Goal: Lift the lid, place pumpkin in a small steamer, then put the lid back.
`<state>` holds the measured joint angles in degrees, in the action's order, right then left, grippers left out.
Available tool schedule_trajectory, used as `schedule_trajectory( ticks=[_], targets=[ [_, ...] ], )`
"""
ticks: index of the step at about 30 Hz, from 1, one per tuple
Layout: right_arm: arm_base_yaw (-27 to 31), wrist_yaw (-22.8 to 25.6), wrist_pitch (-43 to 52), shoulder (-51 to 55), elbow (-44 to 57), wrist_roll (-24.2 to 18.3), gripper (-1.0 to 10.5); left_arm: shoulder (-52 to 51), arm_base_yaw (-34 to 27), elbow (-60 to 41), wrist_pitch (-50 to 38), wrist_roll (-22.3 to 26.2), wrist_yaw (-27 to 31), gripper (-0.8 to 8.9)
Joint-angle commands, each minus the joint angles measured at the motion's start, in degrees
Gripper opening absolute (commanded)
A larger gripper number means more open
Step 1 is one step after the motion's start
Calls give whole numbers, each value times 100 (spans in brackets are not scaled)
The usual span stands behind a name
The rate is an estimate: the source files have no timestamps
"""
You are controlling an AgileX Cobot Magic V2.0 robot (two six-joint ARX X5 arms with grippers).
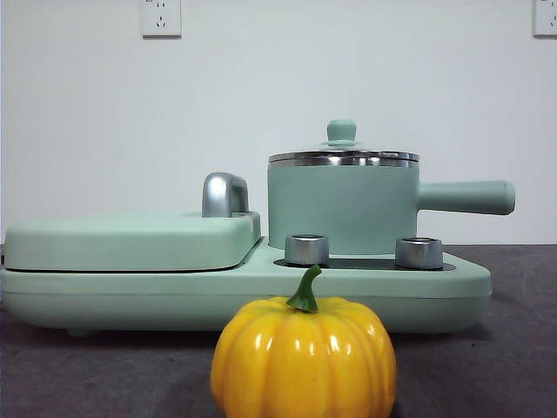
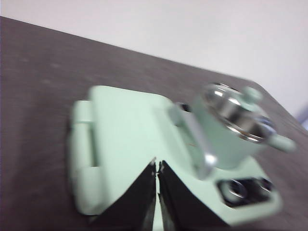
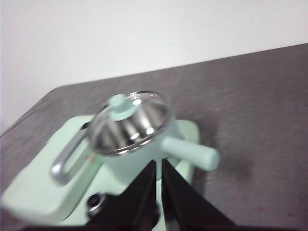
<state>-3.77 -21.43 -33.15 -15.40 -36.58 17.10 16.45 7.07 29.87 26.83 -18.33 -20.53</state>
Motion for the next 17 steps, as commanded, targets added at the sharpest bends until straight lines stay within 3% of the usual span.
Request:
schedule_trajectory(
  ticks=[1,7,10,14,17],
  targets=[
    [-24,-402,-385,-337,-540,-444,15,393,52,573,240,457,-433,9],
    [-24,-1316,-1102,-914,-1335,-1060,15,1099,125,1381,579,721,-1318,10],
    [-24,-1486,-1154,-988,-1456,-1161,16,1255,131,1541,525,717,-1545,47],
    [-24,-1478,-1246,-988,-1456,-1158,34,1279,131,1550,490,715,-1554,175],
    [-24,-1473,-1318,-990,-1456,-1154,226,1279,131,1550,492,715,-1554,320]
  ],
)
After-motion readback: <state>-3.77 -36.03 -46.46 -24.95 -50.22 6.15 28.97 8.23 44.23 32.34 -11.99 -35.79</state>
